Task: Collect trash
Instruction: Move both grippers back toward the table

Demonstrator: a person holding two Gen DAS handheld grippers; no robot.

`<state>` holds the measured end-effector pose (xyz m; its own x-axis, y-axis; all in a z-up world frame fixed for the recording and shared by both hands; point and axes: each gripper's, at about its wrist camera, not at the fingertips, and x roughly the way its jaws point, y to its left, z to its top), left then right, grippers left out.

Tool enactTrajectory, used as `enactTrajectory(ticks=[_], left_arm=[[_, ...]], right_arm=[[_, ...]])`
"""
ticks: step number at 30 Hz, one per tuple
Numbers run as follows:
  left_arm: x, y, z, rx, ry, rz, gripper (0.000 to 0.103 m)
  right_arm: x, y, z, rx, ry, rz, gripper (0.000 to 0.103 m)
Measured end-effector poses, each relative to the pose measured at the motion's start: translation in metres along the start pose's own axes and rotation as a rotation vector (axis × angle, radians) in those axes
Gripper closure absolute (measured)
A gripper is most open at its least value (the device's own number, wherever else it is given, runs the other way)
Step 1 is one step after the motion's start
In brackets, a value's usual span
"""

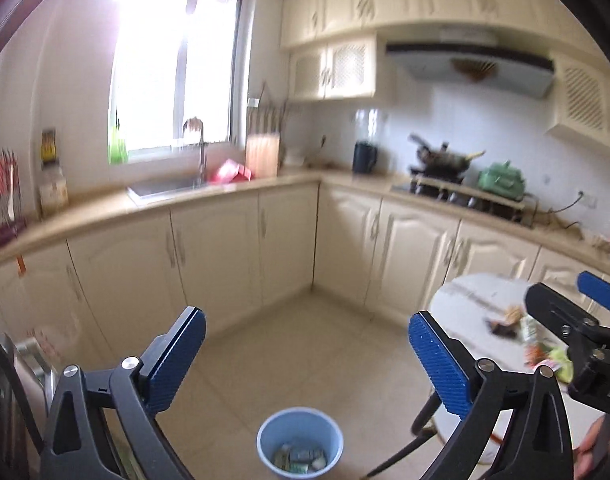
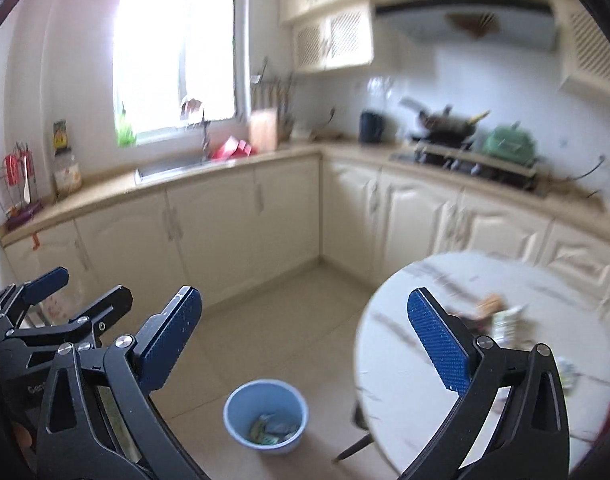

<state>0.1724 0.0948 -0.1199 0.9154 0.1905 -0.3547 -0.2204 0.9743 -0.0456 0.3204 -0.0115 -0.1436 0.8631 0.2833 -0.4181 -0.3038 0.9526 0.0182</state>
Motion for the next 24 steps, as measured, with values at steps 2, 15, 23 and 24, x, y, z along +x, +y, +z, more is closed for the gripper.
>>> enactTrajectory(ticks=[2,15,23,24], left_arm=[[-0.024,-0.015,-0.009,0.014,-0.053,-0.017,0.001],[-0.155,-0.004,-0.124,0.069,-0.255,-0.14,0.001],[-0.174,-0.017,-0.148,0.079,-0.266,-0.156,0.001],[-0.175,-0.019,-0.146,0.081,-0.265,-0.157,0.001]], right_arm=[[-0.041,-0.01,0.003,0.005,-0.058,-0.042,0.0],[-0.183,-0.042,-0.003,0.053,-0.212,-0.215,0.0],[-0.205,-0.059,-0.003,0.065,-0.244,-0.244,0.0],[-0.206,-0.059,-0.003,0.066,-0.244,-0.246,0.0]])
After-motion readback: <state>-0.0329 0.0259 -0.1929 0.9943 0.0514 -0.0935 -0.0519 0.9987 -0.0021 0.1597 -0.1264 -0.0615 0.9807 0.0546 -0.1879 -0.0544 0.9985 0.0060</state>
